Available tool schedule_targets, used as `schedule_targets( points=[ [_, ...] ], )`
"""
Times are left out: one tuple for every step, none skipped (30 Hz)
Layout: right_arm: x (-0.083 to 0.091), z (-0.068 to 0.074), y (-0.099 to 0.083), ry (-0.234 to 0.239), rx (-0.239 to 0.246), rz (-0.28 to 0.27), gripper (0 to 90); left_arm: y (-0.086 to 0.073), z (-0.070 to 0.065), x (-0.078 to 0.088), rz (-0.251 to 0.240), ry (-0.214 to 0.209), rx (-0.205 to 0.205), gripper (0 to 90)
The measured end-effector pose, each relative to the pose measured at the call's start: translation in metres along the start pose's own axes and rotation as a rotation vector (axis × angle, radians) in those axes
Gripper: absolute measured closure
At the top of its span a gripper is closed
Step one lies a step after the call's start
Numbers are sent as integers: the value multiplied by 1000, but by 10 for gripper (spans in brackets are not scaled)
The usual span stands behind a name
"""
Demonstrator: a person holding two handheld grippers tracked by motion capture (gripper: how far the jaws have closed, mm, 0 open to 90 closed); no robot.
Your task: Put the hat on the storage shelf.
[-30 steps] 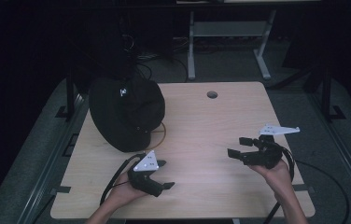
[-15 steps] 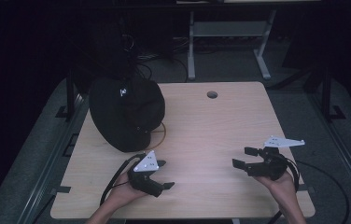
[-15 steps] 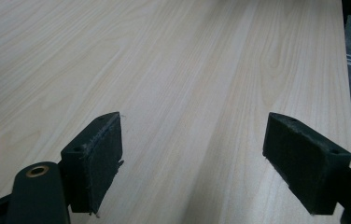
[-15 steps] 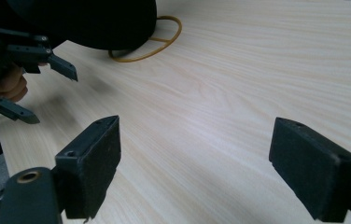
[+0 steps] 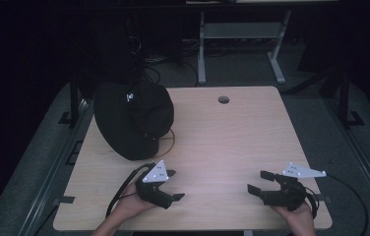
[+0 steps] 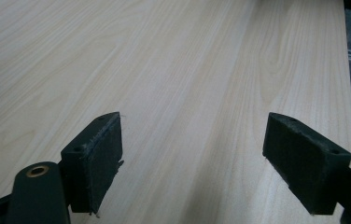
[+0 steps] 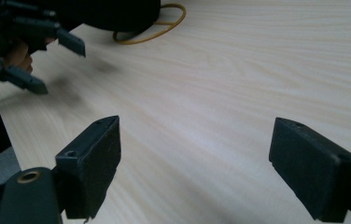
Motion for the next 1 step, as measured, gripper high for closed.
schedule_targets(
  points=[
    [1,2,-4,-3,8,-2,163,0,-1,-1,8,4,-4,194]
  ],
)
Point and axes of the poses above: each handheld gripper's, and its own axes: x roughly backward along the jaws, y roughly out of its top, z roughly to its left, the point moved 3 cm from there along -x, roughly forward along the jaws, and after that the axes turned 2 degrees about -y, right-handed, at the moved point
